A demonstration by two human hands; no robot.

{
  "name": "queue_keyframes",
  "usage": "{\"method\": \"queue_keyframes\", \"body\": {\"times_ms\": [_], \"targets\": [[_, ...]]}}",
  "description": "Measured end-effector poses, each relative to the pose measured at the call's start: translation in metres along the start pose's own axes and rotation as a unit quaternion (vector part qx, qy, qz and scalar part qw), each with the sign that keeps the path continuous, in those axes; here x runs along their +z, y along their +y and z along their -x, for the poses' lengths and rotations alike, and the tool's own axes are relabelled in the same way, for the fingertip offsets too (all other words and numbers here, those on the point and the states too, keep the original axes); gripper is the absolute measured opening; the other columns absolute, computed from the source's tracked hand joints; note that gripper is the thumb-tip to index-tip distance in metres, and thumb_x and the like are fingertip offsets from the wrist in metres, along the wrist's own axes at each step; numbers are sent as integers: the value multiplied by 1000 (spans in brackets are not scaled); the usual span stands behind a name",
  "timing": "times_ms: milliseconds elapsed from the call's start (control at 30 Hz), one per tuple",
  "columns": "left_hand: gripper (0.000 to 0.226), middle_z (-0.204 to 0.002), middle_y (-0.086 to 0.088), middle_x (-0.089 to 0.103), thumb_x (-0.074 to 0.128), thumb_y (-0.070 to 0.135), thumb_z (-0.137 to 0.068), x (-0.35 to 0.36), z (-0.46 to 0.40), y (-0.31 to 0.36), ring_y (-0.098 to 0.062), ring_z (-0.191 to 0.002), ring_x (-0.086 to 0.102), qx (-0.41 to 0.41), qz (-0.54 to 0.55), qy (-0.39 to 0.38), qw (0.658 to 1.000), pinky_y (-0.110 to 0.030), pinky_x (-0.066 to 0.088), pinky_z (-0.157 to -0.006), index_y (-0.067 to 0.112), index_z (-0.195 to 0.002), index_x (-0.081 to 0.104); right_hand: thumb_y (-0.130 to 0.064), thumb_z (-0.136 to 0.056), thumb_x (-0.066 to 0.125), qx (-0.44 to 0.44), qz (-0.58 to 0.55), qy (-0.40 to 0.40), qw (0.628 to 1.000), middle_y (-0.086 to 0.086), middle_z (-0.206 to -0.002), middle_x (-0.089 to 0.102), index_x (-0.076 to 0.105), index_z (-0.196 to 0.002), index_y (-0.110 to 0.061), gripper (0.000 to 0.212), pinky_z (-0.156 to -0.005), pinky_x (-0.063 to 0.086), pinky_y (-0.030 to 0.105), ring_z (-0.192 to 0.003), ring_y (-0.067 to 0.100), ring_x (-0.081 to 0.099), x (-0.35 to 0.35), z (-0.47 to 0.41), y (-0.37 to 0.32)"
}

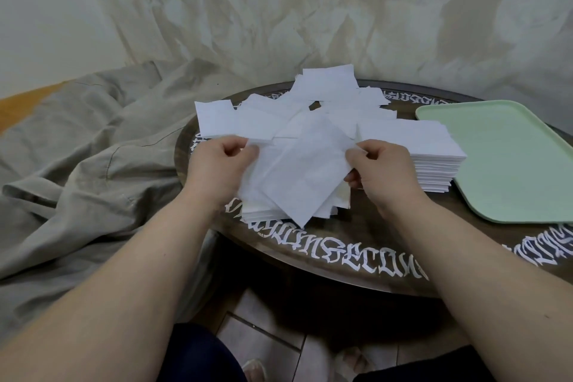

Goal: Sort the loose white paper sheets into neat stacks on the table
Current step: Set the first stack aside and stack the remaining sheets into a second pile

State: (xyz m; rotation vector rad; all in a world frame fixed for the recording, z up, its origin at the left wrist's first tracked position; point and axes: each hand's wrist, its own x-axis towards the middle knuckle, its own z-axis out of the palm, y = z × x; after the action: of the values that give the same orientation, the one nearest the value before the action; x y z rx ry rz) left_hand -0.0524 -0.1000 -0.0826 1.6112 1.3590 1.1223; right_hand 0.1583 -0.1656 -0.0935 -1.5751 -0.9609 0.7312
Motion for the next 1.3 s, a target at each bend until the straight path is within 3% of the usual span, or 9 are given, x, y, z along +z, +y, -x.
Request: {"method": "queue_keyframes", "body": {"times_ms": [233, 400, 500, 733, 900, 967, 1100, 1200, 1300], "targets": [[17, -60, 16, 60, 60, 6, -91, 10, 6, 18, 2, -48, 53, 90, 32, 1, 995, -6, 40, -52, 19, -88, 71, -7, -86, 53, -19, -92, 110, 990, 1, -53, 58, 63, -71, -15, 20, -49, 48, 21, -47, 9, 55, -8, -1, -16], [20, -85, 8, 67, 66, 12, -87, 2, 0, 3, 9, -68, 59, 86, -16, -11, 996, -8, 44, -67, 31, -81, 69, -8, -81, 55, -21, -133, 187, 973, 4, -56, 54, 58, -66, -16, 17, -49, 46, 26, -44, 13, 50, -16, -3, -24], [21, -102, 16, 58, 67, 17, -86, -4, -5, -3, 20, -77, 52, 85, -69, 15, 994, -6, 38, -75, 34, -75, 64, -11, -83, 59, -5, -145, 163, 976, 3, -62, 58, 59, -66, -15, 17, -51, 46, 27, -49, 17, 52, -14, -2, -27], [23, -66, 13, 53, 58, 23, -89, -15, -12, -6, -2, -59, 47, 21, -29, 219, 975, -21, 39, -62, 30, -67, 52, 4, -87, 55, 100, -368, 63, 922, 13, -81, 61, 52, -86, -6, 11, -53, 55, 25, -54, 20, 64, 12, -1, -44], [23, -66, 15, 52, 56, 24, -87, -22, -12, -3, -14, -73, 51, -8, -60, 265, 962, -28, 42, -73, 32, -67, 50, -2, -91, 54, 217, -146, -14, 965, 20, -81, 64, 49, -80, -4, 12, -49, 55, 28, -54, 21, 65, 18, 10, -15], [19, -66, 16, 52, 56, 21, -87, -20, -10, 2, -14, -73, 53, 5, -60, 259, 964, -26, 41, -71, 31, -71, 52, -15, -88, 60, 184, 48, -49, 981, 21, -75, 69, 55, -73, -2, 21, -54, 56, 33, -55, 27, 65, 10, 8, -5], [23, -74, 19, 63, 56, 14, -84, -14, -4, 11, -14, -78, 67, 62, 2, 214, 975, -33, 52, -82, 35, -73, 55, -43, -83, 60, 56, 402, -55, 912, 9, -63, 60, 54, -62, -7, 42, -51, 38, 30, -67, 28, 58, -6, 3, -8], [25, -90, 18, 68, 60, 9, -85, -7, -1, 19, -7, -84, 66, 101, 38, 145, 984, -33, 53, -88, 33, -78, 60, -37, -83, 63, 9, 283, -10, 959, 11, -76, 66, 61, -76, -4, 33, -65, 47, 33, -74, 26, 61, -8, 2, -13], [21, -103, 8, 69, 61, 3, -88, 2, 7, 28, -8, -79, 66, 71, 140, 60, 986, -23, 56, -63, 23, -80, 61, -40, -91, 56, 132, 6, -74, 988, 15, -83, 68, 60, -94, -5, 35, -62, 52, 31, -63, 21, 64, 1, 10, -17]]}}
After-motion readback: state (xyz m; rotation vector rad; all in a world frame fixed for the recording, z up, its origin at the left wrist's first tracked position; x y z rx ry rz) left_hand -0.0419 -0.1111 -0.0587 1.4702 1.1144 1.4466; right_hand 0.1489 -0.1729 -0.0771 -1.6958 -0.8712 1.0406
